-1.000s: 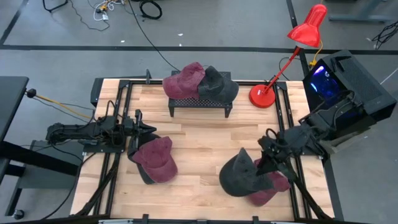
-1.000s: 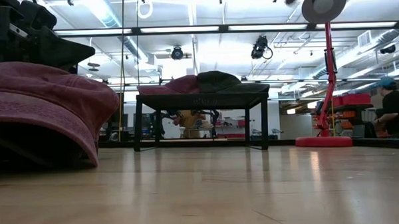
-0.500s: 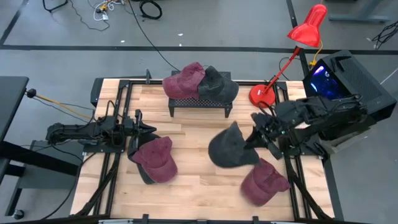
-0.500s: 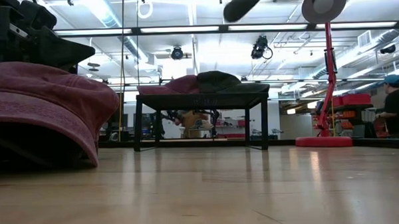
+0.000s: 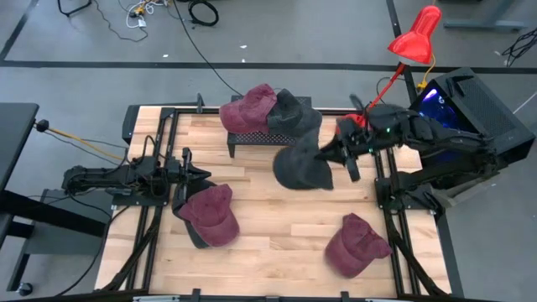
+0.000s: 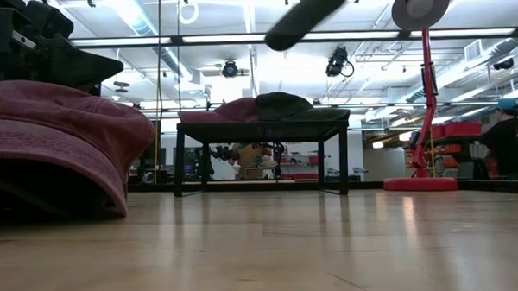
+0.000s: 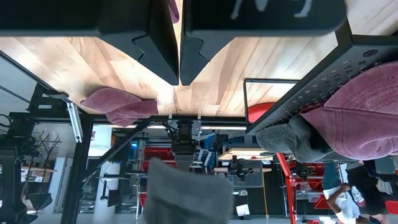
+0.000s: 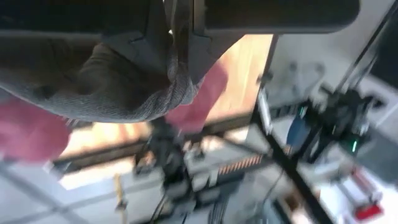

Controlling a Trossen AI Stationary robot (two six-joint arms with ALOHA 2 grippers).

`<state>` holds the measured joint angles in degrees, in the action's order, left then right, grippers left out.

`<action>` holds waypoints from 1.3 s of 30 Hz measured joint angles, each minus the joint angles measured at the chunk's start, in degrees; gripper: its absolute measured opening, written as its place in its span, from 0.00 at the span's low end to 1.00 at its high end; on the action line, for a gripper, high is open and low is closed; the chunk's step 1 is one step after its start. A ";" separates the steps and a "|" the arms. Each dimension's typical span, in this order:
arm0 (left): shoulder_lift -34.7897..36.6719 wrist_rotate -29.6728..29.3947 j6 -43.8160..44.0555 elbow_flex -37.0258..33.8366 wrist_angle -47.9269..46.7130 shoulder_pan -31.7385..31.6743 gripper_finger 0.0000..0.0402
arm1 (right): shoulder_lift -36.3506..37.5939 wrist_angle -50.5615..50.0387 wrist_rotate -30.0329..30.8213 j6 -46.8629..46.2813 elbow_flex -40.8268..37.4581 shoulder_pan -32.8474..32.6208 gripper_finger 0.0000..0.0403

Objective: Pick & Place hat
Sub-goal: Move the right black cap

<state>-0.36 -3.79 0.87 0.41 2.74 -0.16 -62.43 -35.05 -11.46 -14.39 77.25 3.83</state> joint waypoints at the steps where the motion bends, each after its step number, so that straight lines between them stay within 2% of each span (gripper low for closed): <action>1: 0.00 0.00 -0.01 0.01 0.00 0.01 0.05 | 0.00 1.76 0.02 -0.10 0.00 1.16 0.08; 8: 0.00 0.00 0.01 0.01 0.00 0.01 0.05 | 0.01 14.55 0.02 -1.75 0.02 7.39 0.08; 12: 0.00 0.00 0.00 0.01 0.00 0.00 0.05 | 0.02 18.23 0.02 -2.06 0.04 9.27 0.08; 35: 0.00 0.00 -0.01 0.00 0.00 -0.01 0.05 | -1.37 18.33 -0.14 -3.91 0.04 13.14 0.08; 39: 0.00 0.00 -0.01 0.00 0.00 0.01 0.05 | -2.68 18.09 -2.66 -1.09 0.04 13.55 0.08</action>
<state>-0.36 -3.79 0.87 0.41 2.74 -0.14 -65.11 -16.96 -14.12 -15.48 77.30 17.38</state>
